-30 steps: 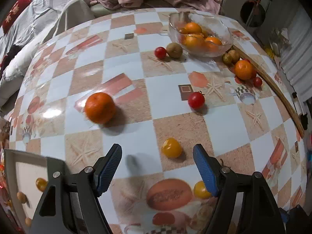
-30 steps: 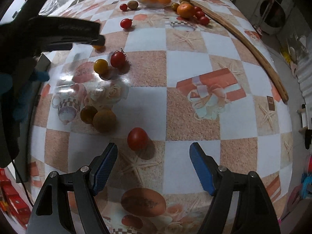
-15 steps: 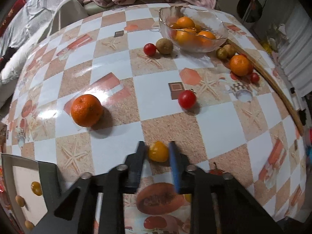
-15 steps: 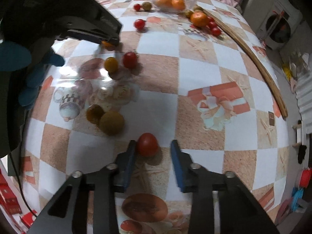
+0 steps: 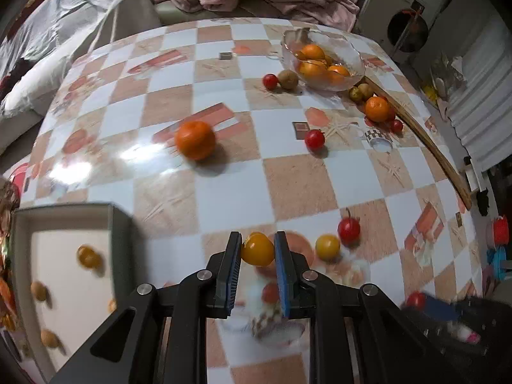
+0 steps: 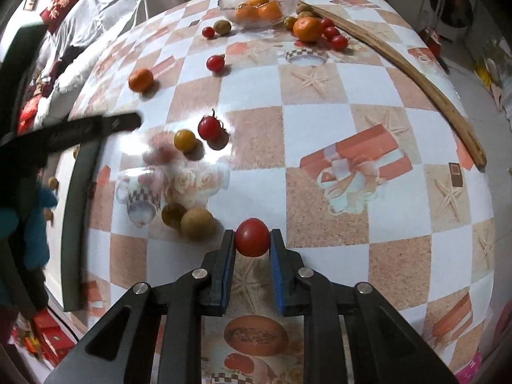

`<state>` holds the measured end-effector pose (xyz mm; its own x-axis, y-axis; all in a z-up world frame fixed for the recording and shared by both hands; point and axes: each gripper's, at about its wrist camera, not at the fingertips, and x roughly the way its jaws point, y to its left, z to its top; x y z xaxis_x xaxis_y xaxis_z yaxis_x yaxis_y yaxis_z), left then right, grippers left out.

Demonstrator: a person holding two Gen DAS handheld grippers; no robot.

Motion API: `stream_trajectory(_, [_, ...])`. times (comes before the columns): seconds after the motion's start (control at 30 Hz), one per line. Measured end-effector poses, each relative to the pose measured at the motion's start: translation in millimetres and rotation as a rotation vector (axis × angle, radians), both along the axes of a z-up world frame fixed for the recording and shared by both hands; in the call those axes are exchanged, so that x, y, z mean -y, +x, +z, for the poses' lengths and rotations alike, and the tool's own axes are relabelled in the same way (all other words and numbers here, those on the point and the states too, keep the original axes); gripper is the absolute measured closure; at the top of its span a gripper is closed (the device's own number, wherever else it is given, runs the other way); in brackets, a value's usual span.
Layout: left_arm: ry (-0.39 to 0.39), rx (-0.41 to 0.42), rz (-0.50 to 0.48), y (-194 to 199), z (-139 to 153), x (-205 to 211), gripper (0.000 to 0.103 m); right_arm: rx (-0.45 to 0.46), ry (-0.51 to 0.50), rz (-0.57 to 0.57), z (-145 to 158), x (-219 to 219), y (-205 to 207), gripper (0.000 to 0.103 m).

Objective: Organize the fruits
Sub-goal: 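Release the yellow tomato into the white tray with the left gripper while the right gripper releases the red tomato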

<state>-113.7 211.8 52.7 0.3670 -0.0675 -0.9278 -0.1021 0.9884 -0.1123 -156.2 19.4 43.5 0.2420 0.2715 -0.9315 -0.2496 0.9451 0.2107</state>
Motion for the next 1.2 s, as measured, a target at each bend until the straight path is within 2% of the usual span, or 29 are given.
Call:
stream_trajectory(0.17, [-0.011,0.007,0.028,-23.0,11.8,-14.9,0.081,0.001,0.01,0.007,7.3,-3.9,7.5,0.08])
stream_trajectory(0.4, [-0.01,0.025,0.089,-53.3,26.2,-45.5,0.081,0.019,0.022,0.066,19.5,-34.9,9.5,0.08])
stream_trajectory(0.73, [0.018,0.03,0.207,-101.1,33.0,-99.9,0.081,0.044,0.04,0.232,33.5,-115.5,8.3,0.08])
stream_trajectory(1.2, [0.038,-0.024,0.426,-175.0,14.7,-171.2,0.081,0.04,0.047,0.463,33.7,-224.4,-12.0,0.08])
